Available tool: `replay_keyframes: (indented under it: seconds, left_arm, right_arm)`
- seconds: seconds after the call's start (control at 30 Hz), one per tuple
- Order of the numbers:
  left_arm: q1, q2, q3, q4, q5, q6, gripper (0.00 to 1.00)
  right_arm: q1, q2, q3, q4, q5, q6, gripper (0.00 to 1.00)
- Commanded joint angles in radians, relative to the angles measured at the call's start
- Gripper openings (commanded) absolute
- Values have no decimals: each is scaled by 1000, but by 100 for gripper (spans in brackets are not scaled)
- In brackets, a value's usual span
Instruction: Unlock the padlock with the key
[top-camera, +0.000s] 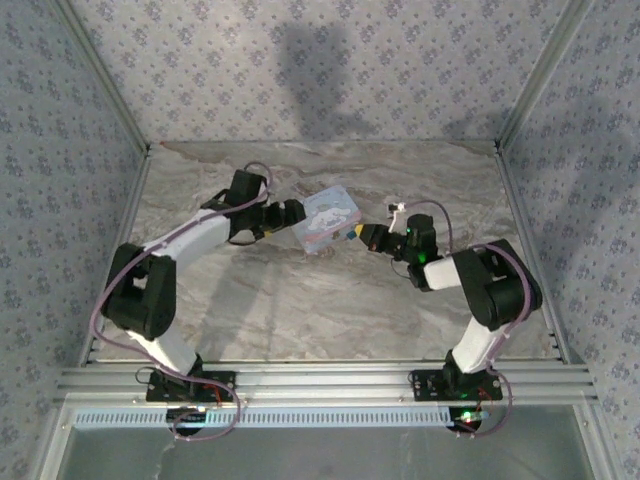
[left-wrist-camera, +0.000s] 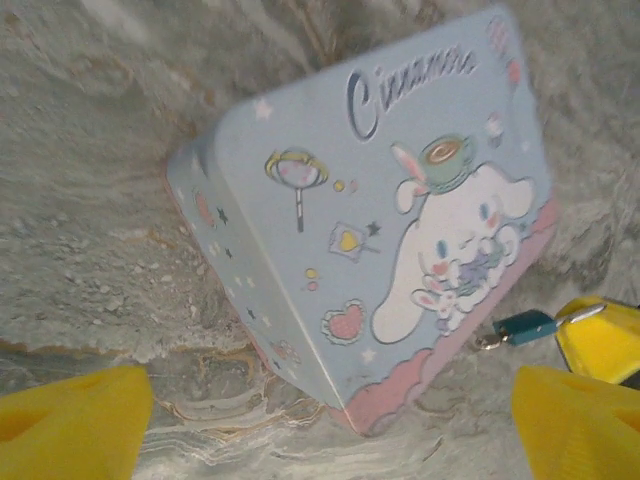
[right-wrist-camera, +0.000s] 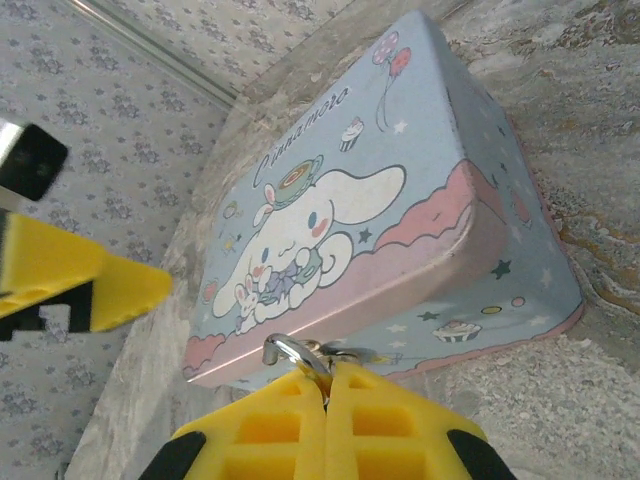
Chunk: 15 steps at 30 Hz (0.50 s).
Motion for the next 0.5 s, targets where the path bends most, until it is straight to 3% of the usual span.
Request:
replay_keyframes:
  seconds: [0.0,0.47]
  left_arm:
    - [7,-95,-32,-15,-87,61,95]
    - [11,-453,-250,159,-345,169,98]
  right_arm:
    - [-4,-91,14,-162,-16,-58,0]
    - [20,-400,123,-821,-83,-266,0]
